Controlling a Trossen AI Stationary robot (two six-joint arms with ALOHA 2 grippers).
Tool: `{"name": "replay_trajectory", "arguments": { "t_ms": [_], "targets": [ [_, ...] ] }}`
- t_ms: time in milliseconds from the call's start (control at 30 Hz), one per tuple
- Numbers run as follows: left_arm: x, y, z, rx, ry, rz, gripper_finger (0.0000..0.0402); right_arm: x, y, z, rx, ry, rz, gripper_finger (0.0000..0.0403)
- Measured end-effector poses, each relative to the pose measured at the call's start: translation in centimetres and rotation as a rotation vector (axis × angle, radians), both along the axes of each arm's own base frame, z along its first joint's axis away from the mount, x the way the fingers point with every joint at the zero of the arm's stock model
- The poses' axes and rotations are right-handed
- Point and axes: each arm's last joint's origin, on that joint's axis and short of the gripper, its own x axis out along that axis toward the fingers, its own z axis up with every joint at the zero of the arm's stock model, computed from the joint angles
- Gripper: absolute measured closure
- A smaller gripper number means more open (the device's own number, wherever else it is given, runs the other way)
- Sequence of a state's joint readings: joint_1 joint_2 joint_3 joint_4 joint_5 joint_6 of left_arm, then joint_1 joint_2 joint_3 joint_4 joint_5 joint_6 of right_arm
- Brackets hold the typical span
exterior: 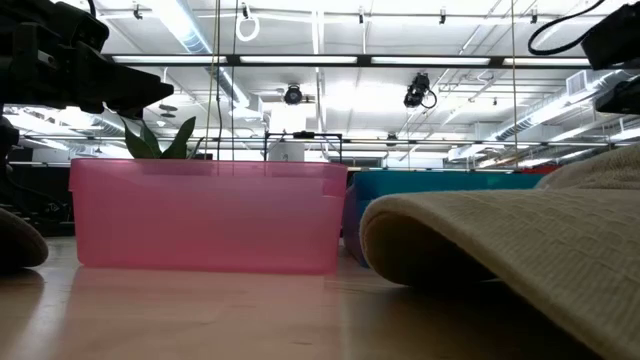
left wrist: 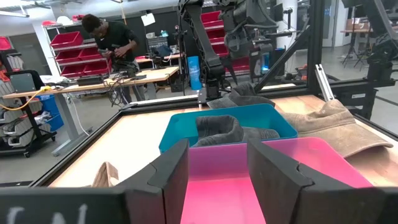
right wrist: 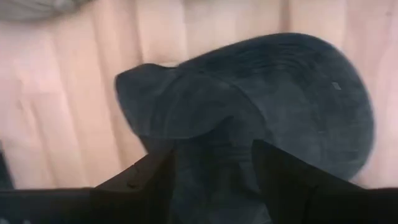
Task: Pick & Place hat
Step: Put the top black cap into the blue bin
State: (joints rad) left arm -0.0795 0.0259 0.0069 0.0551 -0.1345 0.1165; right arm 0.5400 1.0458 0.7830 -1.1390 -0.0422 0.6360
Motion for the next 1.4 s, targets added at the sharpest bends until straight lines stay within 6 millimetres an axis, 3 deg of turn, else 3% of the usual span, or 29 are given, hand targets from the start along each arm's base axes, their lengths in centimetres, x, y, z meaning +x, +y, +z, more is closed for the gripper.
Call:
{"name": "replay_trajectory", "arguments": {
  "t_ms": [167,433,633,767,967,1133,1400],
  "targets": [
    [0.0,0.0,0.0,0.0,0.0,0.0,0.0236,-0.4,-0.2,-1.6,-0.021,0.032,-0.034,0.0192],
    [0.0,0.0,0.0,0.0,0.001,0.0,0.0236,-1.5,-0.9,-6.4,-0.035,0.085,-0.107,0.0192],
    [0.0,0.0,0.0,0.0,0.001,0.0,0.0236,-1.6,-1.0,-7.8,-0.011,0.061,-0.153,0.0197],
    [0.0,0.0,0.0,0.0,0.001,0.0,0.0236,-1.7,-1.0,-7.8,-0.021,0.063,-0.145,0.0242],
    [0.0,0.0,0.0,0.0,0.0,0.0,0.0236,-1.7,-1.1,-7.8,-0.026,0.068,-0.139,0.0387],
    [0.0,0.0,0.0,0.0,0.0,0.0,0.0236,-1.2,-0.8,-6.5,-0.031,0.052,-0.153,0.0396],
    [0.0,0.0,0.0,0.0,0.0,0.0,0.0236,-0.1,-0.5,-1.3,-0.089,-0.028,-0.216,0.04]
  ]
}}
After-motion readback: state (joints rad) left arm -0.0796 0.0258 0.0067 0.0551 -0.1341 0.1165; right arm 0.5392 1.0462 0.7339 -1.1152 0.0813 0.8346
